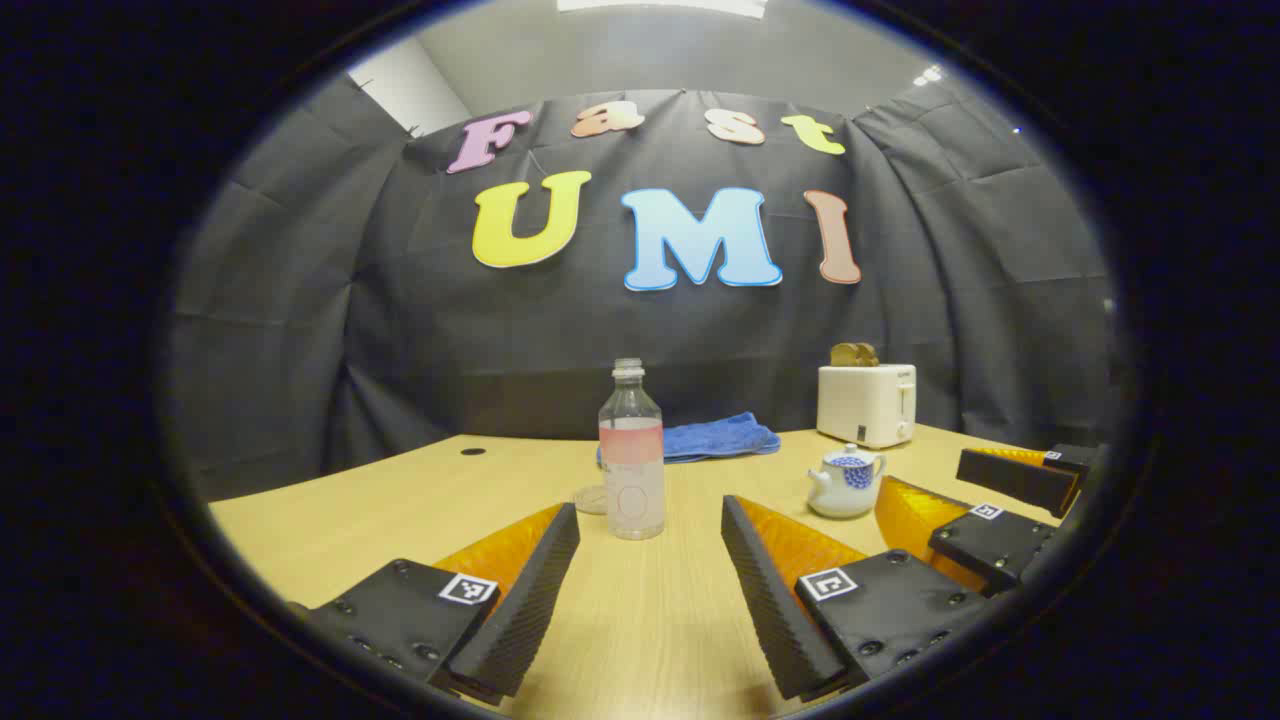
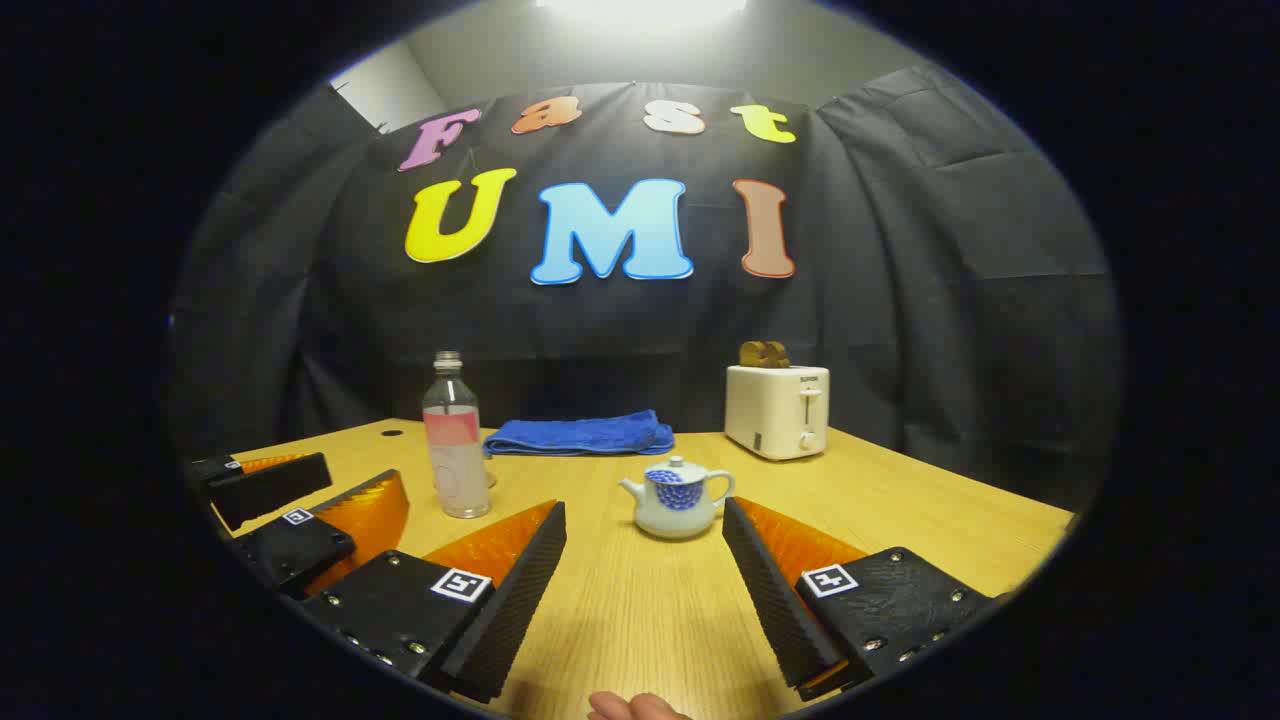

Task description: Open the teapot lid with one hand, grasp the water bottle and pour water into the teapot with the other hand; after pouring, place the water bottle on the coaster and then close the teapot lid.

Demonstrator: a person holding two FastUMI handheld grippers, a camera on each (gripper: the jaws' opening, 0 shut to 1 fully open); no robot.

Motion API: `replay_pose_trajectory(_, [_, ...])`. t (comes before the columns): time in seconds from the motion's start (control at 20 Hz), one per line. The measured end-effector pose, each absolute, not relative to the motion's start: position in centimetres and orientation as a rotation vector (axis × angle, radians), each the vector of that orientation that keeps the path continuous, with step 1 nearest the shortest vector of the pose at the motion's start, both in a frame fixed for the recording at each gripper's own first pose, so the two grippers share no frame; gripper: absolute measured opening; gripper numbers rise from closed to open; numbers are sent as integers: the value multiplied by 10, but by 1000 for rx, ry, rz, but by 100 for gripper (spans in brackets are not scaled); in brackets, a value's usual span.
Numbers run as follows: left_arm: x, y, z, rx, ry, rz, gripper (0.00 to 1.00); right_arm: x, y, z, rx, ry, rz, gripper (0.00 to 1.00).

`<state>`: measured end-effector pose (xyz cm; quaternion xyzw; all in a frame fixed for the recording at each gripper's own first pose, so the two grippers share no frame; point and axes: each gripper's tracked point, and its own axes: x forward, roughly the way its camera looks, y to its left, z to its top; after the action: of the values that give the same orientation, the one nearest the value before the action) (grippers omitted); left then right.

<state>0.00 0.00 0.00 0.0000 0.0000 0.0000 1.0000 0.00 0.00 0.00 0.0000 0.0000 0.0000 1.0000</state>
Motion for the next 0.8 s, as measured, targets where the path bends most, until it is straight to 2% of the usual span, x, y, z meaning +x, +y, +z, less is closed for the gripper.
replay_pose_trajectory(0.4, [3,-9,0,-1,-5,-50,99,-3,-3,-1,-1,4,-50,97])
replay_pose_trajectory(0.8, [6,-16,2,-5,-8,-85,100,-3,-3,1,3,0,-36,97])
